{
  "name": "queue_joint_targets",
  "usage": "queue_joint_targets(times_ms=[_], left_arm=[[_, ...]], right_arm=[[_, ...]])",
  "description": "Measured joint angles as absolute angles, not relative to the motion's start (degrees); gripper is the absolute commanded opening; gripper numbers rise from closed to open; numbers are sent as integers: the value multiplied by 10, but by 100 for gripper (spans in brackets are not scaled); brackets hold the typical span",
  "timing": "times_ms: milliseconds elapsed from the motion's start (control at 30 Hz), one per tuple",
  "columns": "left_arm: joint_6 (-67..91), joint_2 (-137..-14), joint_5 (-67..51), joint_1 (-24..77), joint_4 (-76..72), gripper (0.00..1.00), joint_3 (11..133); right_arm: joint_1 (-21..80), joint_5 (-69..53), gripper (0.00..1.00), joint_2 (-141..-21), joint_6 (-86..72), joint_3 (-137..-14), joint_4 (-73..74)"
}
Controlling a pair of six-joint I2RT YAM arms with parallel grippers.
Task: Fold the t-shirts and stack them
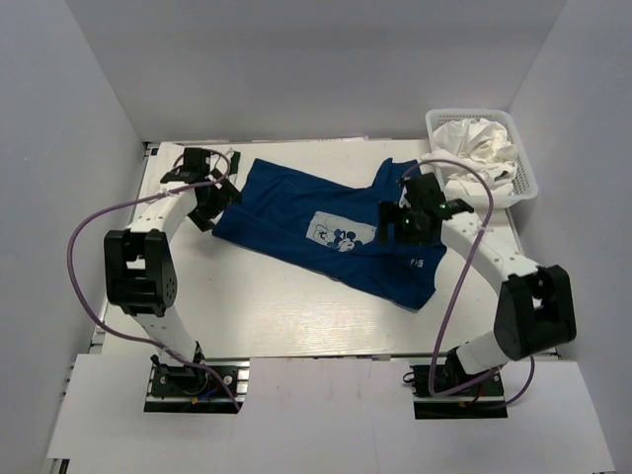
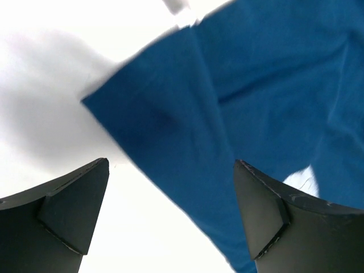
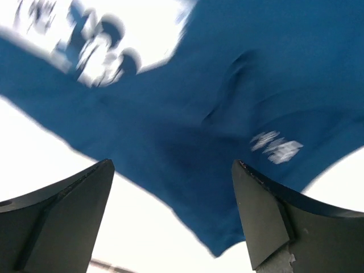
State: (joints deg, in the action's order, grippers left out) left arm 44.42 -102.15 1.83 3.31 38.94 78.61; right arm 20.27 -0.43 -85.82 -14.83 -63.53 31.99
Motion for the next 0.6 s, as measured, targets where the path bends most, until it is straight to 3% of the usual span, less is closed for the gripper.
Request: queue_joint_targets(times_ms=[267,600], left_arm=[[419,-970,8,39,392,100,700],[412,-950,12,39,418,100,670]], right_arm=[[204,-129,91,-887,-190,-544,239],[204,-108,91,-950,-207,-551,148]])
